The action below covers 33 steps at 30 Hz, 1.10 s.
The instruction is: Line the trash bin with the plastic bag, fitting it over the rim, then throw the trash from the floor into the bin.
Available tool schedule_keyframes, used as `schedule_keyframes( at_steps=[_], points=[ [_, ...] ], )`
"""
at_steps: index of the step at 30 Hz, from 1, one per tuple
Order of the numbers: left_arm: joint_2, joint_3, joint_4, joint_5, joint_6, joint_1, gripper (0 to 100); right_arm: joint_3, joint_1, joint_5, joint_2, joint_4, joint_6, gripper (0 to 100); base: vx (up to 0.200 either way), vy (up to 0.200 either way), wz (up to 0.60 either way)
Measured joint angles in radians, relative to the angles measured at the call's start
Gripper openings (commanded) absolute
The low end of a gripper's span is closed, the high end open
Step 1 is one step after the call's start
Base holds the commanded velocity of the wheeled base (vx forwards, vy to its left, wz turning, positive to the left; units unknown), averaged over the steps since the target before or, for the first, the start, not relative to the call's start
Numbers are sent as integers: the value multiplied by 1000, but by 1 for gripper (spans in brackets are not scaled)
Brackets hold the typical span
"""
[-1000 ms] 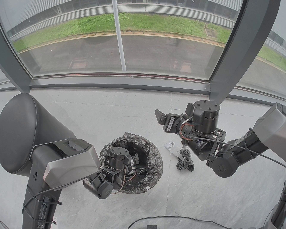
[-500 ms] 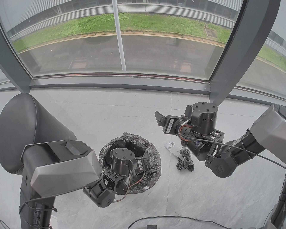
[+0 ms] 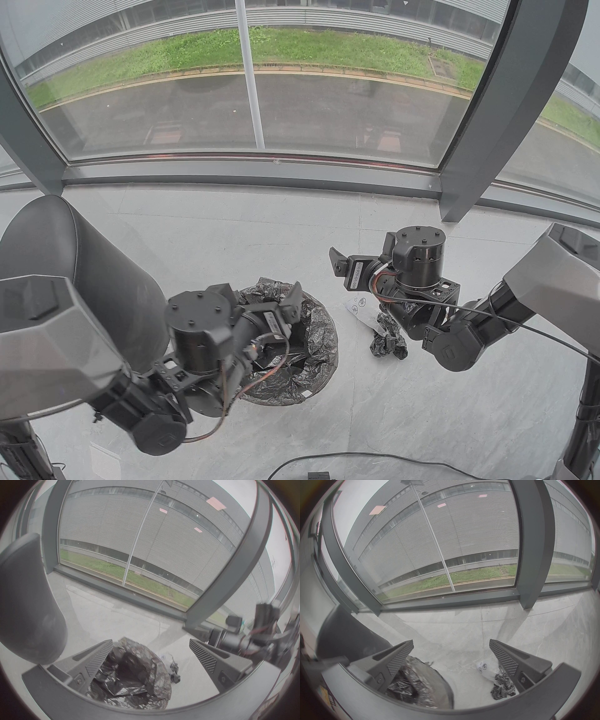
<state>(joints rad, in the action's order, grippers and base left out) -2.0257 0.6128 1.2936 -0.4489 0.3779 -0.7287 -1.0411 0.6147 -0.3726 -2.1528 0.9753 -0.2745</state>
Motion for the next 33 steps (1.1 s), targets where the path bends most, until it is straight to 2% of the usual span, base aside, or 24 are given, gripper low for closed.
schedule_keyframes(
  at_steps=[3, 7, 12, 18, 23, 26, 33],
  points=[
    [79, -53, 15, 5, -3, 53, 100, -15, -25, 0, -42, 0, 31, 100, 0, 0, 0],
    [164, -115, 24, 44, -4, 167, 100, -44, -74, 13, -106, -12, 70, 100, 0, 0, 0],
    [231, -169, 26, 127, -3, 264, 100, -71, -133, 76, -165, -128, 111, 100, 0, 0, 0],
    [264, -196, 26, 154, -4, 296, 100, -110, -184, 145, -193, -399, 127, 100, 0, 0, 0],
    [264, -206, 27, 173, -4, 313, 100, -171, -210, 161, -202, -605, 126, 100, 0, 0, 0],
    [259, -209, 26, 179, -4, 324, 100, -201, -220, 157, -209, -636, 122, 100, 0, 0, 0],
    [265, -211, 27, 230, -5, 368, 100, -237, -231, 127, -233, -587, 118, 100, 0, 0, 0]
  ],
)
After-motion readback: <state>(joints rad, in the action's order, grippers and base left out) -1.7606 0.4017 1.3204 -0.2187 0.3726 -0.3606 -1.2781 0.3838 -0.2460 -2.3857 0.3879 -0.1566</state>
